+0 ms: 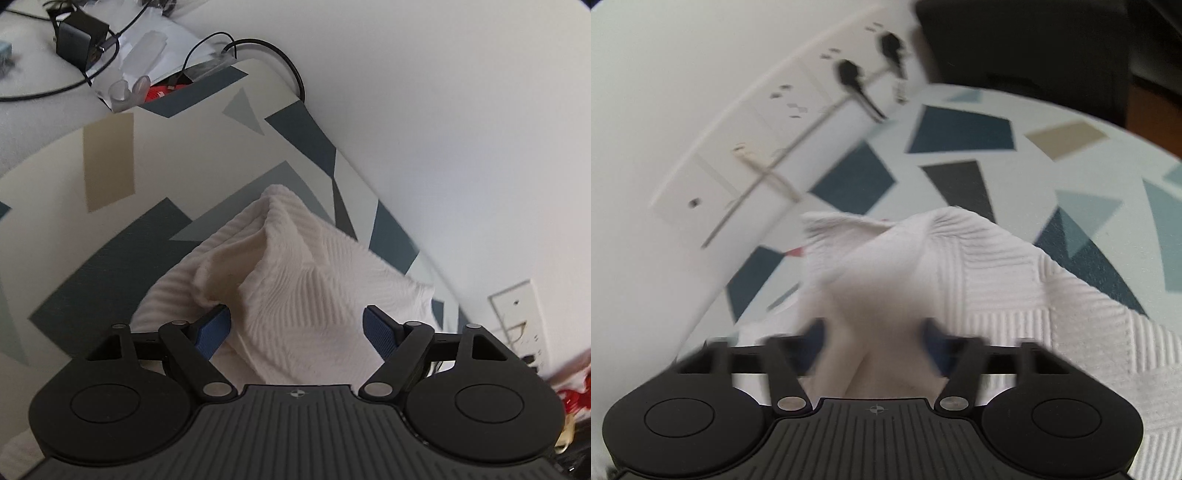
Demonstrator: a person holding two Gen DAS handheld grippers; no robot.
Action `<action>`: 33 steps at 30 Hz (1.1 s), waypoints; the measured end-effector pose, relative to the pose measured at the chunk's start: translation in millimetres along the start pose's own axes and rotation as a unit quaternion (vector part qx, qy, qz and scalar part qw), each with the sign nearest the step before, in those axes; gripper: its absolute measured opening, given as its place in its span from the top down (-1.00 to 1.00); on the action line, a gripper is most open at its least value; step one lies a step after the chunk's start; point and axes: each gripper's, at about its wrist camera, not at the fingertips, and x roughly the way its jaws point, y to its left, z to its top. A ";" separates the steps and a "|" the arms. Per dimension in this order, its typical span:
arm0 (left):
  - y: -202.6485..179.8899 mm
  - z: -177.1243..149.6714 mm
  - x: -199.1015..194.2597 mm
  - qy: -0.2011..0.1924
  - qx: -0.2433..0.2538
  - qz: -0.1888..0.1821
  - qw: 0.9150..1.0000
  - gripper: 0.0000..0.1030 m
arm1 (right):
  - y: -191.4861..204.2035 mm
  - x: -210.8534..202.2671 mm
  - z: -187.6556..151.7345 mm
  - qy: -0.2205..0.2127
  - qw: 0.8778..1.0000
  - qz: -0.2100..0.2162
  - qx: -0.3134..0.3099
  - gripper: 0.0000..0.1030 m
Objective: Fold clothes
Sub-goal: 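Open both grippers to release the folded sweatshirt and withdraw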
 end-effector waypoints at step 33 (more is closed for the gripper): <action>-88.7 66.4 31.4 -0.074 0.170 0.024 0.982 -0.69 | 100.0 24.4 -56.9 0.036 0.967 0.060 -0.245 -0.20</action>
